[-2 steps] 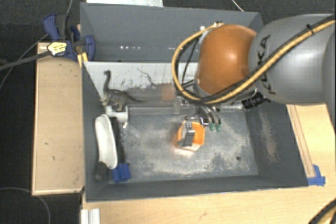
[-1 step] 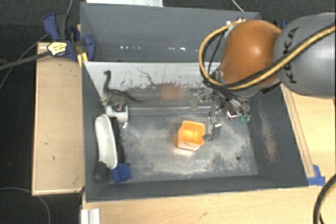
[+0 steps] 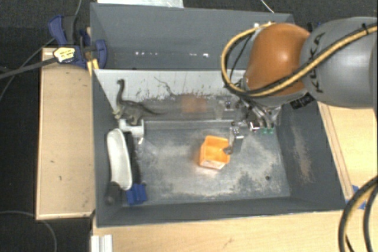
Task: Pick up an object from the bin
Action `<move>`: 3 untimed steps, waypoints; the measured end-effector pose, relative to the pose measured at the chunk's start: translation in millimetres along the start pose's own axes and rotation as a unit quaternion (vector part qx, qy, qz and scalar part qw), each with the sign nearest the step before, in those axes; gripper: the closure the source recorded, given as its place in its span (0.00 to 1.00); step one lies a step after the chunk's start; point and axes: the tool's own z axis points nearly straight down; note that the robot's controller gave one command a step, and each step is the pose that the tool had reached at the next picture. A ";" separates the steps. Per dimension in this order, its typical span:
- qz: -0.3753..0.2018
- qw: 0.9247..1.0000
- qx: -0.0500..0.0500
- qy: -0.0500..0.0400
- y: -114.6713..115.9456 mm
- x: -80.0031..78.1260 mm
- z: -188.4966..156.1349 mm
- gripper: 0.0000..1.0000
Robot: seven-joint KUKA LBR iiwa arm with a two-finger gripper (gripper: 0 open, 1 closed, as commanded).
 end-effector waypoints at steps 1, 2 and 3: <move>-0.165 0.986 0.001 0.002 23.3 9.2 4.0 0.00; -0.112 0.994 -0.001 -0.002 15.0 4.8 62.3 0.00; -0.255 0.967 0.000 -0.001 20.4 -0.9 62.2 1.00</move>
Offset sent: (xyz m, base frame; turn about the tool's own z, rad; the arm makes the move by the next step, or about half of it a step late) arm -0.0071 0.0139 -0.0637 -0.2272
